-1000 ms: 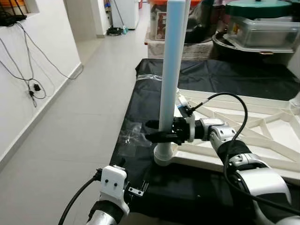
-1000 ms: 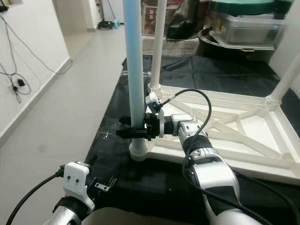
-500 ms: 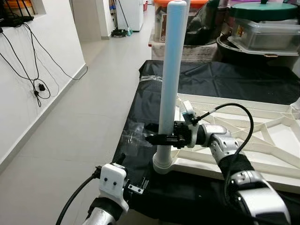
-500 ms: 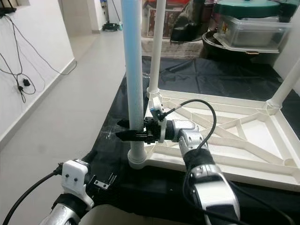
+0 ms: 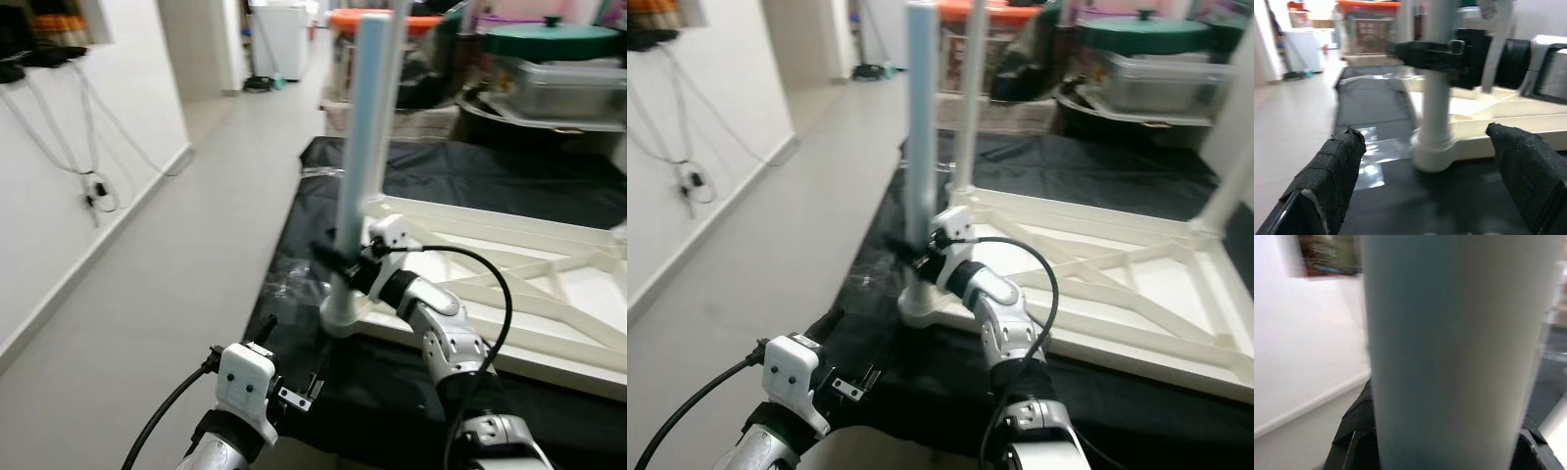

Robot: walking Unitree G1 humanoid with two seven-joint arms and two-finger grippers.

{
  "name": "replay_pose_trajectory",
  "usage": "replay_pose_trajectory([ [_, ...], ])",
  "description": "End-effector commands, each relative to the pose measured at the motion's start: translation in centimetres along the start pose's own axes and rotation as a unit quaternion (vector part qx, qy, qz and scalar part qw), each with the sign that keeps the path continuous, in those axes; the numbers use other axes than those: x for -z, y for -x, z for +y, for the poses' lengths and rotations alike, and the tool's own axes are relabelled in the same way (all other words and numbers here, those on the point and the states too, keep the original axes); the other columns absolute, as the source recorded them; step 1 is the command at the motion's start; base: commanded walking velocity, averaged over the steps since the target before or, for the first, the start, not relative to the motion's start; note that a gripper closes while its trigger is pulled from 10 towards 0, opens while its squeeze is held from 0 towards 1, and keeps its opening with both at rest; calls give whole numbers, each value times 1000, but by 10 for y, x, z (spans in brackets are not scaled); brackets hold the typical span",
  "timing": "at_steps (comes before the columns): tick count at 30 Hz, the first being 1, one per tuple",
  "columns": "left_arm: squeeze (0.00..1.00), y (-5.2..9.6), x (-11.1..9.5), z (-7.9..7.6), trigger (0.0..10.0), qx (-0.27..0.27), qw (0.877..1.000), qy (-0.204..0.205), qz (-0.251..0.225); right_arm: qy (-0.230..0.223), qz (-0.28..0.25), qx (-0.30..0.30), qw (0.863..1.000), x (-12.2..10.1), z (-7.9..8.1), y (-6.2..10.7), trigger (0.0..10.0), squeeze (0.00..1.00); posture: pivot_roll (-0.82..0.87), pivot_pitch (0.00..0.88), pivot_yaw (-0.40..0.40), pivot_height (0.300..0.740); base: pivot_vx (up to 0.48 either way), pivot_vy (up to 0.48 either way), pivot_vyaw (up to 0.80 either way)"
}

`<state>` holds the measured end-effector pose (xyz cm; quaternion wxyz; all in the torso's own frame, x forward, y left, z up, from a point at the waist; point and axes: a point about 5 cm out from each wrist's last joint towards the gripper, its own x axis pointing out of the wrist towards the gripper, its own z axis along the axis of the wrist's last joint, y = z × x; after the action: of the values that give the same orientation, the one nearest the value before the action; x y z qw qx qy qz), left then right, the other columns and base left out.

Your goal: Building children table

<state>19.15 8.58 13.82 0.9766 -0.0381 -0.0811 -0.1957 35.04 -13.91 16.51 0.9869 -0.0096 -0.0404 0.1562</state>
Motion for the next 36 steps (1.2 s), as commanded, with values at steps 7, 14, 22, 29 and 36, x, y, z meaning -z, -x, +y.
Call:
replay_pose_trajectory([
  [7, 0, 3, 7, 1, 10000, 0, 1000, -7, 15, 0, 81, 284, 955, 15, -39, 29, 0, 0, 101, 0, -23, 740, 0, 0, 0],
  [14, 0, 3, 8, 2, 10000, 1, 1000, -6, 17, -28, 51, 246, 968, 6, -18, 13, 10000, 0, 101, 0, -25, 740, 0, 0, 0],
  [22, 0, 2, 8, 1, 10000, 1, 1000, -3, 17, -25, 27, 184, 982, -4, -3, -6, 10000, 0, 94, 0, -25, 740, 0, 0, 0],
  [29, 0, 1, 8, 2, 10000, -1, 1000, -1, 15, -28, 13, 11, 999, -11, -3, -25, 10000, 0, 95, 0, -32, 740, 0, 0, 0],
  [36, 0, 0, 8, 2, 10000, -1, 1000, -1, 16, -96, 28, -181, 978, -6, 17, -24, 10000, 0, 98, 0, -31, 740, 0, 0, 0],
])
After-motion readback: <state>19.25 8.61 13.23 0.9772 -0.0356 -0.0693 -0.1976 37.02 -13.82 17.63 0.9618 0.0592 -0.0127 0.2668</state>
